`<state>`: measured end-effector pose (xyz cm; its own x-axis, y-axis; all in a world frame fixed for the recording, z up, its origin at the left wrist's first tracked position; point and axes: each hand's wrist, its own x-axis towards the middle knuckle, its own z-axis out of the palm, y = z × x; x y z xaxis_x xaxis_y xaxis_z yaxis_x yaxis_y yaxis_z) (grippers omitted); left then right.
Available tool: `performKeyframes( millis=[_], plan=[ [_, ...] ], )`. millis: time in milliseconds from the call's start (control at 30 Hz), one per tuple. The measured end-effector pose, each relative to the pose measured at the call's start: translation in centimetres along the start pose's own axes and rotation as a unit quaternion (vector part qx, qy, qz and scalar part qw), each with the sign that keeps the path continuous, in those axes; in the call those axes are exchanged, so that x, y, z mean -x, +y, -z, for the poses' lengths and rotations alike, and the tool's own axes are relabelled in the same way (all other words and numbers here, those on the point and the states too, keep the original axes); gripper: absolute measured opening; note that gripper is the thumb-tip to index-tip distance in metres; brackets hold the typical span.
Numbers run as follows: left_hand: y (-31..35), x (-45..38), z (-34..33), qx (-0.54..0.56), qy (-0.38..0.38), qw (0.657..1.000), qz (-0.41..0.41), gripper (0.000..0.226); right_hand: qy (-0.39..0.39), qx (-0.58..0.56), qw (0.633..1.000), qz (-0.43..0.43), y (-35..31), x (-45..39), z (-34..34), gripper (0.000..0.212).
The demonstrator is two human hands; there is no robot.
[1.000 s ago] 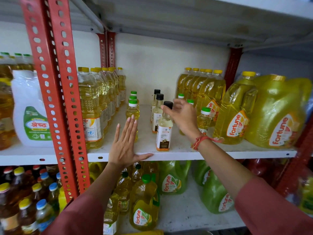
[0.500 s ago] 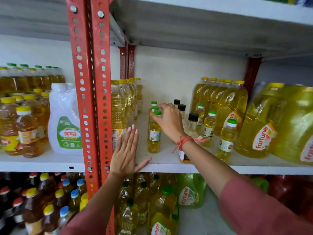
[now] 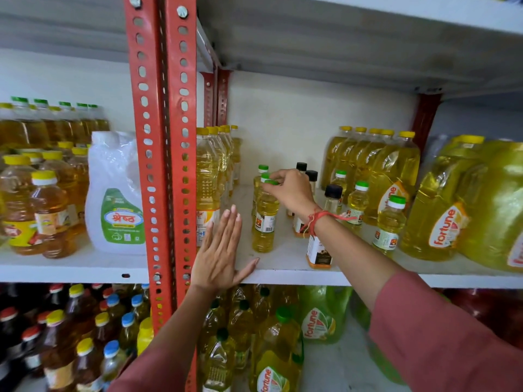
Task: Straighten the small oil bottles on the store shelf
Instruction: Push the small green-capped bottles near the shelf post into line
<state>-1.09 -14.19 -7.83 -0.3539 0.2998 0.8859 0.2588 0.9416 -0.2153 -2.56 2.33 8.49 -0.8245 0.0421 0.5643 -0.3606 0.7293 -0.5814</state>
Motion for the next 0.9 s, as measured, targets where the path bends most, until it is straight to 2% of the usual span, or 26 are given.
performKeyframes(
  millis=[133,367,533,633,900],
  plan=[
    [0.0,0.1,0.0,-0.002,-0.002,1.0,-0.002,0.092,0.039,-0.012,0.999,-0.017,0.1,0.4,-0.3,0.04],
    [0.0,0.0,0.0,0.0,-0.006,1.0,0.0,0.09,-0.002,-0.065,0.996,-0.055,0.3,0.2,0.0,0.034],
    [0.0,0.0,0.0,-0.001,-0.007,1.0,-0.003,0.091,0.019,-0.083,0.994,-0.065,0.7,0.5,0.0,0.041],
    [-0.1,-0.1,0.0,-0.003,-0.007,1.0,-0.005,0.092,0.021,-0.095,0.994,-0.055,0.7,0.7,0.3,0.045],
    [0.0,0.0,0.1,0.002,-0.011,1.0,-0.009,0.09,-0.003,-0.128,0.992,-0.011,0.6,2.7,1.4,0.038]
  ],
)
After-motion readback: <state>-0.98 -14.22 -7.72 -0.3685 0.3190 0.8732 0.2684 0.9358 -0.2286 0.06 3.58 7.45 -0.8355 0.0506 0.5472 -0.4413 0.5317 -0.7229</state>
